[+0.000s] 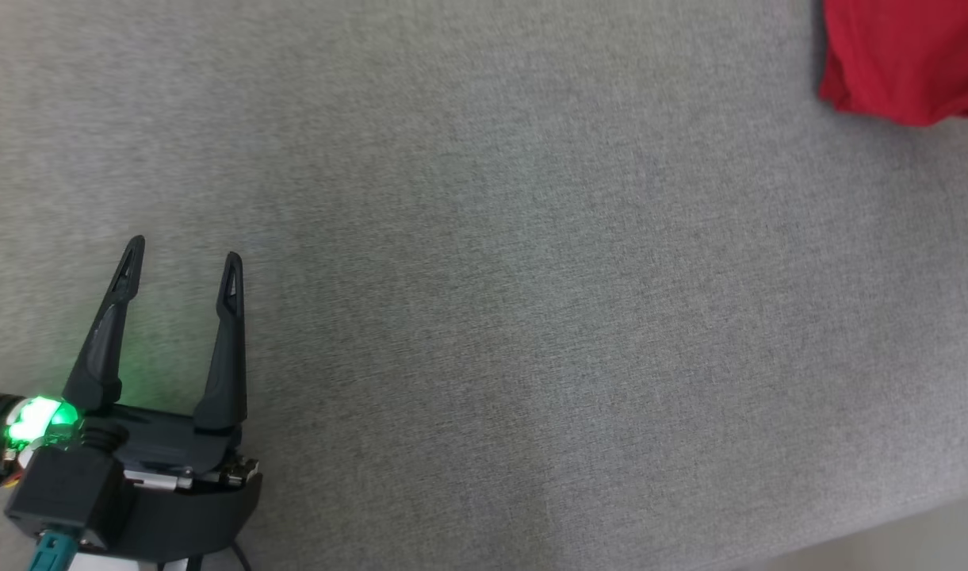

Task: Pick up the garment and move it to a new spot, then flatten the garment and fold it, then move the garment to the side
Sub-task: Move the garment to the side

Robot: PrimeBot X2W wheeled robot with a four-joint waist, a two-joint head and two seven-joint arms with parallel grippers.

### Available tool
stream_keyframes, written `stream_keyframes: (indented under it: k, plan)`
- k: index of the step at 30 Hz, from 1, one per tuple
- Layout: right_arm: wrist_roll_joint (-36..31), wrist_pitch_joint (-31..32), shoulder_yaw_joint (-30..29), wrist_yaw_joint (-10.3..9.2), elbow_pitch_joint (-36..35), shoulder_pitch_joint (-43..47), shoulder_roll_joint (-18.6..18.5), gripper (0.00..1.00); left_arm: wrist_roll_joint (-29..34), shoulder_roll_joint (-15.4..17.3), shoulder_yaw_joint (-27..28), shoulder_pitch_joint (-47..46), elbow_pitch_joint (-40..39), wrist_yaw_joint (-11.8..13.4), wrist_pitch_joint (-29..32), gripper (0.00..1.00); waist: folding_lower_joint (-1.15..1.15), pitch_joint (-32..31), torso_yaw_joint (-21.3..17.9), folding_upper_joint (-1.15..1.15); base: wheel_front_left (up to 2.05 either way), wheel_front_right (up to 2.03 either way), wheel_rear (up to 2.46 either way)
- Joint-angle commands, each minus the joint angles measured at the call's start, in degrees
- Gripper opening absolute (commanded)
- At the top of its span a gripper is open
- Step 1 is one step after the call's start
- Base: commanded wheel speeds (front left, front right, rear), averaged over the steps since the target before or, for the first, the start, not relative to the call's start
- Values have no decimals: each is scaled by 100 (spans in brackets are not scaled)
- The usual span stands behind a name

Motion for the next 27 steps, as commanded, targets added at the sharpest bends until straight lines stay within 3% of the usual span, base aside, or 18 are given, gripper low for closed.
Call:
stream_keyframes:
  k: [1,22,23,24,25,27]
  plan:
    - [-17,-52,58,5,-8,-134,-12,0,12,62,16,64,-50,-3,10,100,0,249,-227,-1,0,0,0]
    - [-460,73,468,5,699,-1138,-206,0,-59,211,-7,128,-214,98,112,100,0,594,26,-1,0,0,0]
    - [-497,86,466,5,714,-1152,-227,15,-48,219,-7,131,-208,103,108,100,0,602,34,-1,0,0,0]
    - [-528,59,460,5,728,-1177,-246,45,-44,226,-7,133,-198,106,105,100,0,609,42,-1,0,0,0]
    - [-533,51,436,5,744,-1194,-252,100,-48,232,-9,132,-185,112,101,100,0,611,48,-1,0,0,0]
    - [-622,-53,386,5,773,-1224,-296,100,-64,231,-7,117,-154,130,104,100,0,598,60,-1,0,0,0]
